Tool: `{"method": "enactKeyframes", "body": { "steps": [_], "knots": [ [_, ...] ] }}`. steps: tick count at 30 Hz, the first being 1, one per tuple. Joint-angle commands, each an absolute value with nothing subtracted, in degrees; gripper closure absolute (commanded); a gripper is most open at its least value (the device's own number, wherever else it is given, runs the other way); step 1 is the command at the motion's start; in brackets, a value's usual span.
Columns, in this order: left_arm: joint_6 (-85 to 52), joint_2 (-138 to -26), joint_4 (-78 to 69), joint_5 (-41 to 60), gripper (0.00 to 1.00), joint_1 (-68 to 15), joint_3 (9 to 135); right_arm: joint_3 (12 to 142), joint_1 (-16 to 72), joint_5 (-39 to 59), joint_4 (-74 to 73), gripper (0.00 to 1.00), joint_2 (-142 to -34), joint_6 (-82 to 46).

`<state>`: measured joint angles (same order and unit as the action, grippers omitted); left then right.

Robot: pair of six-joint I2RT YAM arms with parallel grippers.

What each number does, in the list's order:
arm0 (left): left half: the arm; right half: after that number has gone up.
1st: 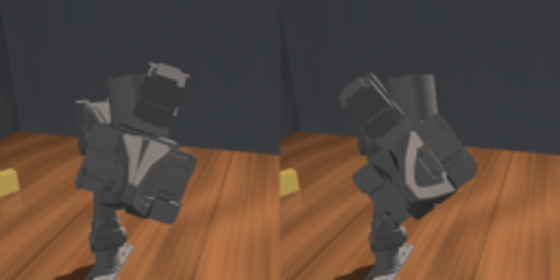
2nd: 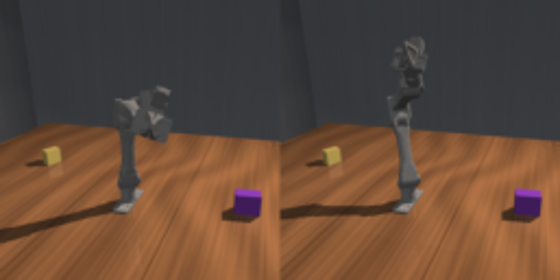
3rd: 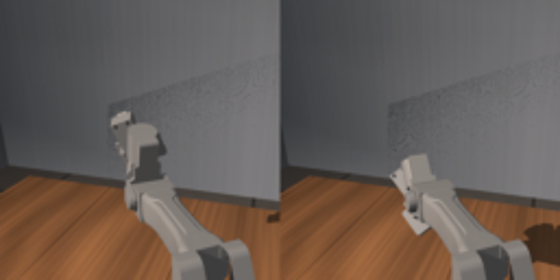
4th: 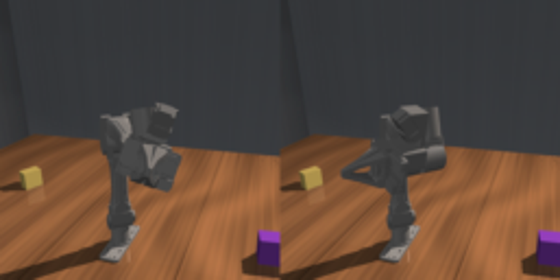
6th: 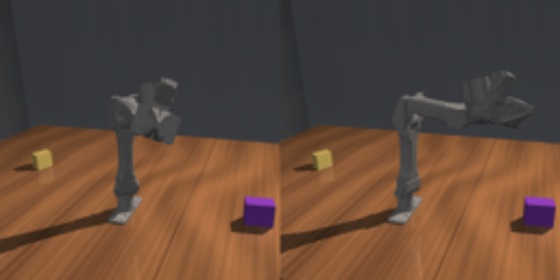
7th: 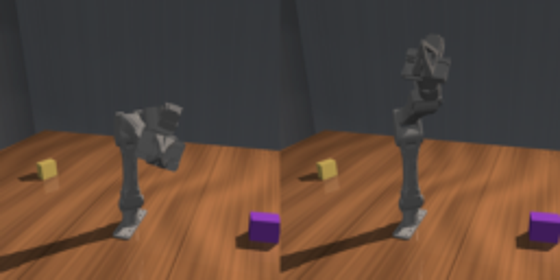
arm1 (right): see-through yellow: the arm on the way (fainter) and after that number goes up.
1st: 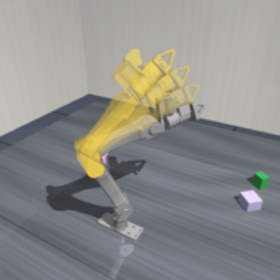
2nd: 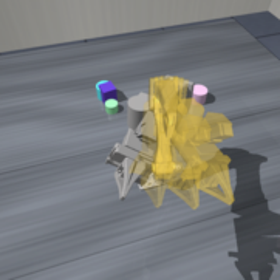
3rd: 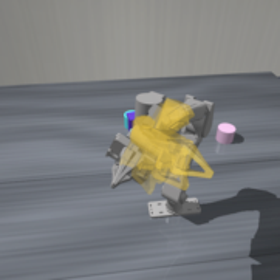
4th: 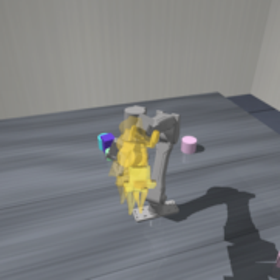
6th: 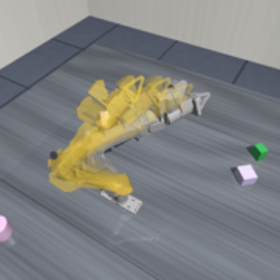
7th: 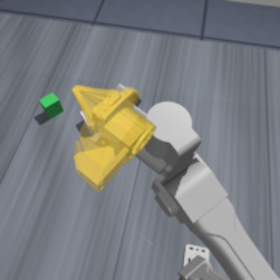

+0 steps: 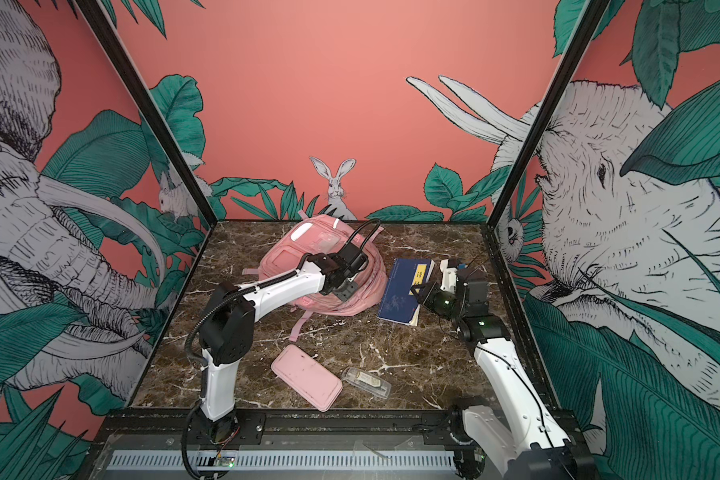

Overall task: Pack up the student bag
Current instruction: 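Pinch the backpack's opening edge with the left gripper while the right holds the book, then lower the book into the backpack with the right gripper while the left holds it open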

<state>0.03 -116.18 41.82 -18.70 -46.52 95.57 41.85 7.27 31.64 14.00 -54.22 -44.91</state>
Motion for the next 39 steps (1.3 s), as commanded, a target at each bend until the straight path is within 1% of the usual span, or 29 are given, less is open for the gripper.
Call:
{"method": "enactKeyframes", "body": {
  "steps": [1,5,9,14,19,24,29,34,39],
  "knots": [
    [0.4,-117.4,43.4,-19.4,0.56,-46.7,97.8,41.8,7.8,31.3,10.7,1.0,-54.5,-44.2],
    [1.1,-119.5,44.3,-20.8,0.59,-46.6,99.2,42.1,8.1,31.0,10.7,1.0,-54.6,-44.1],
    [1.5,-120.7,45.2,-22.1,0.66,-46.7,100.5,42.1,8.1,31.0,10.6,1.0,-54.9,-44.0],
    [1.8,-120.8,45.9,-21.8,0.89,-46.6,102.2,41.8,8.4,31.0,9.9,1.0,-55.2,-44.3],
    [1.9,-118.4,46.6,-21.1,0.99,-46.6,103.8,41.8,8.7,30.8,9.1,1.0,-55.8,-44.5],
    [2.1,-114.9,47.6,-20.8,1.0,-46.5,106.1,41.9,9.0,30.7,8.1,1.0,-56.7,-45.0],
    [1.3,-111.1,48.0,-18.1,1.0,-45.9,108.9,41.8,9.1,30.6,6.1,1.0,-58.5,-46.7],
    [-1.0,-107.1,47.2,-13.5,1.0,-43.9,110.1,42.2,9.4,30.8,3.2,1.0,-60.4,-48.8],
    [-5.0,-103.2,44.7,-5.3,1.0,-40.5,108.5,42.6,9.7,31.5,0.3,1.0,-62.4,-50.9]
  ]
}}
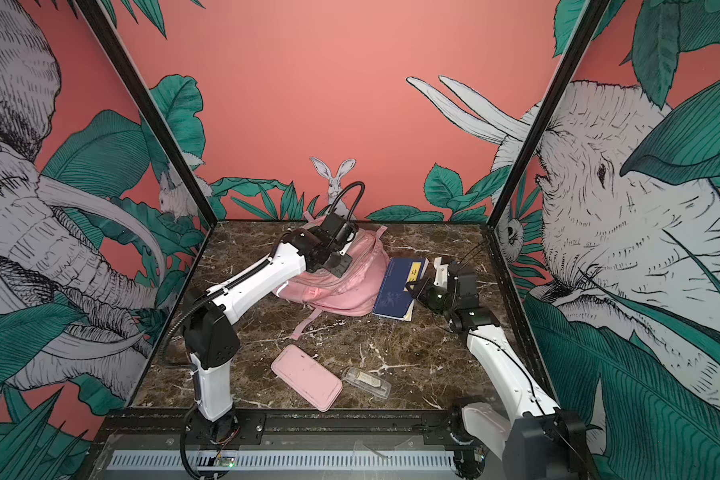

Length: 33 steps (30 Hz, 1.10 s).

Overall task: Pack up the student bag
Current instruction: 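Lower the book into the backpack with the right gripper while the left holds it open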

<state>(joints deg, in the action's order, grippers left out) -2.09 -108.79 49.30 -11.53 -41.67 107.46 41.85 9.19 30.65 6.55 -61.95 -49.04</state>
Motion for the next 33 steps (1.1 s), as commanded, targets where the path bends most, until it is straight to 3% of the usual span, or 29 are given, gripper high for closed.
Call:
{"method": "enactKeyframes", "body": {
  "steps": [1,12,33],
  "knots": [
    [-6.0,-102.5,44.0,-3.3,1.0,-38.9,108.0,42.8,9.8,31.7,-0.4,1.0,-63.1,-51.5],
    [-13.4,-98.5,38.4,8.5,1.0,-33.0,103.8,46.5,14.0,31.8,-12.7,1.0,-75.0,-59.0],
    [-17.7,-98.5,36.6,13.1,1.0,-30.2,105.1,69.2,24.1,27.8,-32.5,1.0,-108.8,-75.0]
  ]
}}
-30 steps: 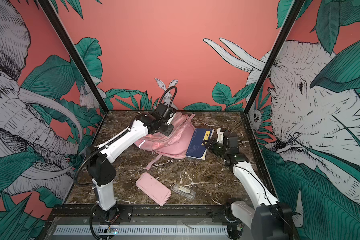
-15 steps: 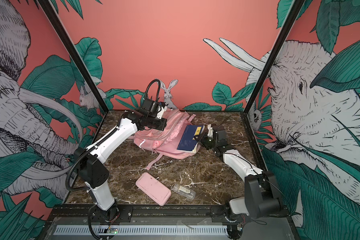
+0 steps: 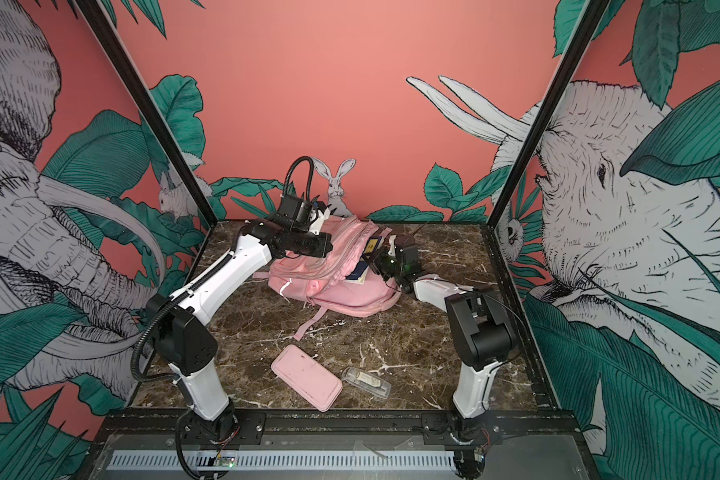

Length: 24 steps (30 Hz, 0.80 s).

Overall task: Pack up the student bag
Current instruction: 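Lower the book into the backpack with the right gripper while the left holds it open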

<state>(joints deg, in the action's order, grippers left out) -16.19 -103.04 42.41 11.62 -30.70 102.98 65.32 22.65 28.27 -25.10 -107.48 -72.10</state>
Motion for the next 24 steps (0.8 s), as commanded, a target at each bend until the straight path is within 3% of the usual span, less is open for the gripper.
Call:
{"method": "enactKeyframes", "body": {
  "steps": [1,15,20,24],
  "knots": [
    [-17.9,-98.4,36.5,13.2,1.0,-30.1,104.9,70.4,24.6,27.5,-32.7,1.0,-110.2,-75.6],
    [-18.6,-98.1,36.1,13.7,1.0,-29.8,104.0,86.2,28.5,23.6,-33.1,1.0,-126.6,-82.0],
    [-18.9,-97.6,35.5,13.8,1.0,-29.3,102.9,86.6,28.9,22.9,-29.1,1.0,-127.6,-80.2],
    [-19.1,-97.7,34.9,14.2,1.0,-28.9,102.3,85.3,29.1,23.4,-27.6,0.87,-127.0,-79.5]
  ]
}}
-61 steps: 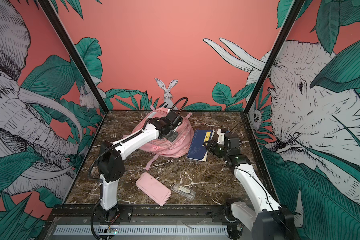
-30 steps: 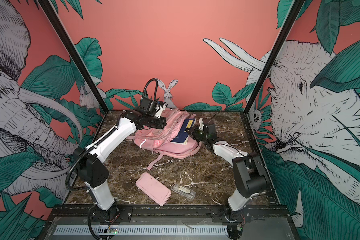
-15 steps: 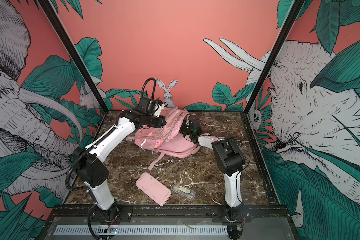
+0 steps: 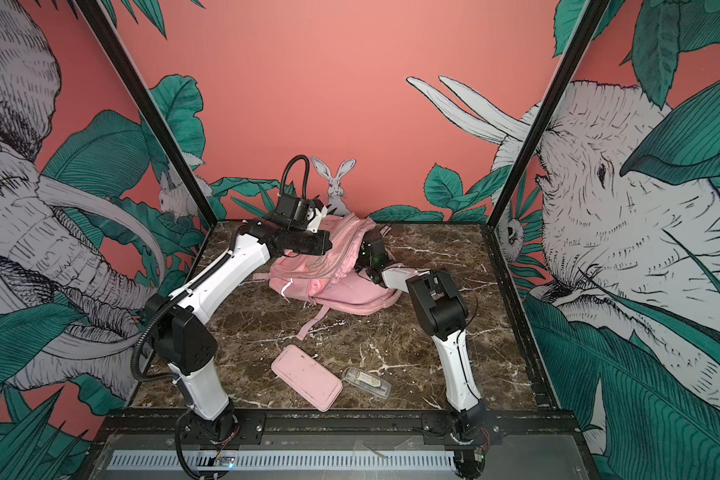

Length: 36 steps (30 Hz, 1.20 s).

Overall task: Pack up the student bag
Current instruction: 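Lower the book into the backpack with the right gripper while the left holds it open, then open the right gripper to release the book inside the backpack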

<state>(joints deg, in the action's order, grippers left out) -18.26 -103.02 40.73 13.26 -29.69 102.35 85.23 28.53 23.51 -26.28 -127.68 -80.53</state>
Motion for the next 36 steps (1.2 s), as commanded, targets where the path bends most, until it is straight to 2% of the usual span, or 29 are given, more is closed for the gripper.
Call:
{"method": "enactKeyframes", "body": {
  "steps": [1,4,9,17,28,33,36],
  "knots": [
    [-19.1,-97.7,34.9,14.4,1.0,-28.8,102.2,85.3,29.1,23.7,-26.6,0.85,-127.0,-79.1],
    [-19.2,-97.9,34.5,14.5,1.0,-28.7,101.9,85.4,29.4,24.1,-22.7,0.74,-126.2,-76.5],
    [-19.5,-97.8,33.9,14.8,1.0,-28.4,101.3,85.0,29.4,24.4,-17.5,0.49,-124.3,-73.2],
    [-19.2,-97.9,33.9,14.8,1.0,-28.0,100.7,82.0,29.3,23.3,-11.4,0.34,-117.9,-66.1],
    [-19.6,-98.1,32.5,16.2,1.0,-28.0,98.5,75.6,26.8,23.3,-7.0,0.33,-112.6,-61.0],
    [-20.0,-98.1,32.1,16.5,1.0,-28.0,98.0,74.8,26.3,26.1,-10.4,0.52,-115.2,-62.4],
    [-20.0,-97.8,32.1,16.5,1.0,-28.0,97.7,79.0,26.5,27.5,-10.7,0.59,-117.3,-62.9]
  ]
}}
